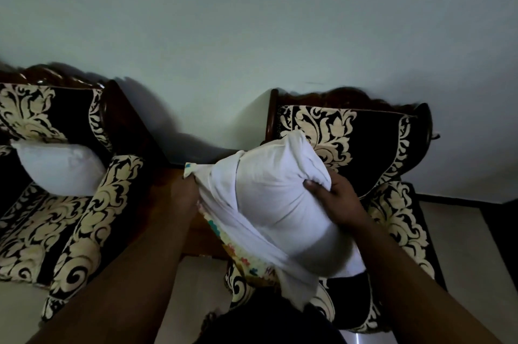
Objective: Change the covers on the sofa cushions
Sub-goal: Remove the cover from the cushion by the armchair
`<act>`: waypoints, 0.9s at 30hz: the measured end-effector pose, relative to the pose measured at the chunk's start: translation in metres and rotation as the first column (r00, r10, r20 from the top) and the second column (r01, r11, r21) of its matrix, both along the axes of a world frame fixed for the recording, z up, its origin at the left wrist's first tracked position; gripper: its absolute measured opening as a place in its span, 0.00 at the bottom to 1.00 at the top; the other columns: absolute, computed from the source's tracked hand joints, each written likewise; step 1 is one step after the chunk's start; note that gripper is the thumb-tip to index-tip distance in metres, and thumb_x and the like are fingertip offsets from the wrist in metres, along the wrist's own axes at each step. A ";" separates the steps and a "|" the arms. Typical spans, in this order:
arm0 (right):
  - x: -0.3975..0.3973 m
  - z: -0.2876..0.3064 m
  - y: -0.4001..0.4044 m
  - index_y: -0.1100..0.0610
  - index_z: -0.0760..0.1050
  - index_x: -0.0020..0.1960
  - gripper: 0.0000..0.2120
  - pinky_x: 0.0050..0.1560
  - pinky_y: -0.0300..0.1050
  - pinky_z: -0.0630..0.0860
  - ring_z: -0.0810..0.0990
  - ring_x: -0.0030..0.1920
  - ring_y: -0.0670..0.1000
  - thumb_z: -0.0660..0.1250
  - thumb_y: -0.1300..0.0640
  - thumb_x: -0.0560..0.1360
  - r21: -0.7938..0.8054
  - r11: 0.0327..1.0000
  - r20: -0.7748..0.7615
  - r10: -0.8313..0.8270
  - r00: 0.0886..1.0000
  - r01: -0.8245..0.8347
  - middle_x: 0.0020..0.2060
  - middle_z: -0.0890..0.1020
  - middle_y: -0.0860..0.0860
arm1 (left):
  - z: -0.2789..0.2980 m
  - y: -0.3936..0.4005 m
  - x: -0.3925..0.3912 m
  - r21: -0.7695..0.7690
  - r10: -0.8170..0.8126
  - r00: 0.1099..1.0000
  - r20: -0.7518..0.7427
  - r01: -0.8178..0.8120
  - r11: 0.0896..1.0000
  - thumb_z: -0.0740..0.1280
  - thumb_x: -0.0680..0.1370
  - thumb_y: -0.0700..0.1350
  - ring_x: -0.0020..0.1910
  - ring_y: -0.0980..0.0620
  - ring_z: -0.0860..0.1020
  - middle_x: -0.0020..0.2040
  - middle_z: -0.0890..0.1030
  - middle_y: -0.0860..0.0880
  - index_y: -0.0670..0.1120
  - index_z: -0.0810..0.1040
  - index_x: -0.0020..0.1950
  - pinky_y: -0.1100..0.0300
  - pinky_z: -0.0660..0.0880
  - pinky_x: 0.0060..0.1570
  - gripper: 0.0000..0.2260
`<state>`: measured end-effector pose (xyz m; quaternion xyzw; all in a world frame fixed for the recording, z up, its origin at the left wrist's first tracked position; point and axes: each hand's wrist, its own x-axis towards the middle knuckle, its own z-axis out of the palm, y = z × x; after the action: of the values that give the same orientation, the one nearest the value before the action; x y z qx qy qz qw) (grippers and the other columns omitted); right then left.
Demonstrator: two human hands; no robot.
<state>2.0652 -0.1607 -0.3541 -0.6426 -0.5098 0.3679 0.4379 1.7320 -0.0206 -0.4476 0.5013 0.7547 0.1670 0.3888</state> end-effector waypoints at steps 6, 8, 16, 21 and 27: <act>-0.016 0.010 0.023 0.49 0.61 0.77 0.54 0.71 0.32 0.62 0.67 0.72 0.40 0.82 0.37 0.57 0.131 0.991 0.069 0.024 0.997 -0.033 0.73 0.69 0.42 | -0.020 0.030 0.017 0.194 0.019 0.999 -0.030 -0.012 0.981 0.66 0.80 0.58 0.62 0.36 0.78 0.65 0.79 0.38 0.46 0.77 0.67 0.41 0.74 0.63 0.21; -0.023 0.016 0.032 0.45 0.59 0.78 0.56 0.74 0.41 0.62 0.65 0.73 0.46 0.78 0.29 0.57 0.168 0.985 0.367 -0.031 0.930 -0.033 0.73 0.67 0.43 | 0.012 0.019 0.042 0.232 0.021 0.980 0.199 -0.068 0.970 0.61 0.84 0.42 0.67 0.35 0.74 0.65 0.78 0.33 0.35 0.76 0.67 0.48 0.66 0.69 0.15; -0.025 -0.029 0.047 0.51 0.68 0.71 0.46 0.59 0.52 0.70 0.80 0.59 0.55 0.69 0.23 0.63 -0.258 0.966 0.832 0.217 0.510 0.010 0.61 0.81 0.52 | 0.085 -0.010 0.077 0.327 0.083 0.885 0.457 -0.255 0.910 0.63 0.82 0.47 0.49 0.46 0.81 0.50 0.83 0.45 0.45 0.79 0.52 0.49 0.77 0.60 0.08; -0.040 -0.030 0.031 0.50 0.78 0.58 0.22 0.41 0.44 0.65 0.82 0.49 0.55 0.66 0.33 0.76 -0.234 0.953 0.754 0.302 0.583 -0.191 0.50 0.85 0.52 | 0.080 0.003 0.052 0.412 0.248 0.939 0.236 -0.328 0.850 0.62 0.83 0.42 0.63 0.38 0.77 0.62 0.80 0.37 0.38 0.78 0.64 0.53 0.69 0.65 0.13; 0.003 -0.015 0.016 0.45 0.82 0.52 0.25 0.40 0.44 0.75 0.83 0.41 0.51 0.59 0.28 0.73 -0.116 0.957 0.737 0.263 0.622 -0.267 0.42 0.86 0.48 | 0.048 0.024 -0.029 0.328 0.434 0.901 -0.011 -0.407 0.852 0.58 0.84 0.42 0.64 0.35 0.76 0.64 0.77 0.33 0.33 0.75 0.65 0.48 0.70 0.61 0.16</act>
<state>2.0679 -0.1443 -0.3695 -0.6530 -0.7338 0.1316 0.1334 1.7030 0.0034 -0.3998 0.3864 0.8248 0.3461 0.2247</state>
